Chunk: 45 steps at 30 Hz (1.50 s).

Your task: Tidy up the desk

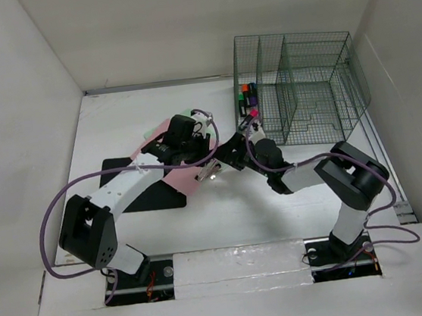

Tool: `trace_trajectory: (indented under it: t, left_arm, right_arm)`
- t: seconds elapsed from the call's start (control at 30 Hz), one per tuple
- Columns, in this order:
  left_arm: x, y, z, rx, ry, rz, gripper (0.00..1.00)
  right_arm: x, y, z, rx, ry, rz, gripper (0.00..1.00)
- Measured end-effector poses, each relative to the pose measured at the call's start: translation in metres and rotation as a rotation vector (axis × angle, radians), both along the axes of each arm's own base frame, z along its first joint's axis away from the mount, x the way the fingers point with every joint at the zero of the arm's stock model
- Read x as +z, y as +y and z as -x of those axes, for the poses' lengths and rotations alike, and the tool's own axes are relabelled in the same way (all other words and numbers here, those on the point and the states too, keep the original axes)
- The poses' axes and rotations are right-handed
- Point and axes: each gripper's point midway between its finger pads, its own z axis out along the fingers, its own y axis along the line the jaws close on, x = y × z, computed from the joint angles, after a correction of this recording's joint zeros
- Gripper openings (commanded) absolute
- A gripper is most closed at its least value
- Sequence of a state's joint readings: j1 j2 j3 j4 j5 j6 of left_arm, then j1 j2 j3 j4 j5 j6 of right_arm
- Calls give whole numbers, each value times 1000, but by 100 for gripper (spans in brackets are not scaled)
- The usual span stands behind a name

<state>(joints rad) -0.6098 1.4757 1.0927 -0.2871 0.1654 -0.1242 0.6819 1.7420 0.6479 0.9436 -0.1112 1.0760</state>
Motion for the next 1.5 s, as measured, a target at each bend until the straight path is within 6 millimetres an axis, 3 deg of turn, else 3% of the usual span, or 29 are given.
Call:
trace_trajectory:
  t: [0.13,0.37,0.43,0.6,0.73,0.8,0.83,0.93,1.0,1.1,1.2,1.3,1.4,1.5]
  left_arm:
    - [6,-3,1,-8,-10,24,0]
    - [7,-3,1,-9,-9,25,0]
    - [7,-3,2,-9,-7,25,0]
    - [14,-3,0,-4,-32,41,0]
    - [39,5,4,27,-100,79,0]
    - [60,9,5,61,-150,116,0]
    - [73,11,5,81,-181,144,11]
    - [107,22,6,186,-252,242,30]
    - [112,38,9,313,-245,308,31]
    - [85,65,13,507,-166,340,34]
    - [34,82,29,645,-39,318,48]
    - [-12,96,55,754,75,304,51]
    - [-30,104,72,832,131,346,52]
    - [-32,104,73,873,142,410,56]
  right_arm:
    - [0,6,-4,-10,7,-18,70]
    - [-6,15,-8,-15,23,-34,69]
    - [-10,16,-7,-21,28,-34,61]
    - [-31,19,-5,-24,55,-10,57]
    - [-51,20,-6,-30,77,12,52]
    - [-58,19,-7,-36,86,24,44]
    - [-60,19,-8,-38,87,28,37]
    - [-61,21,-10,-40,79,26,26]
    - [-60,23,-12,-40,70,19,20]
    - [-61,24,-13,-40,65,15,12]
    - [-60,24,-14,-40,64,14,8]
    - [-57,24,-14,-40,54,5,4]
    - [-53,25,-15,-40,40,-8,2]
    - [-50,25,-15,-39,29,-17,0]
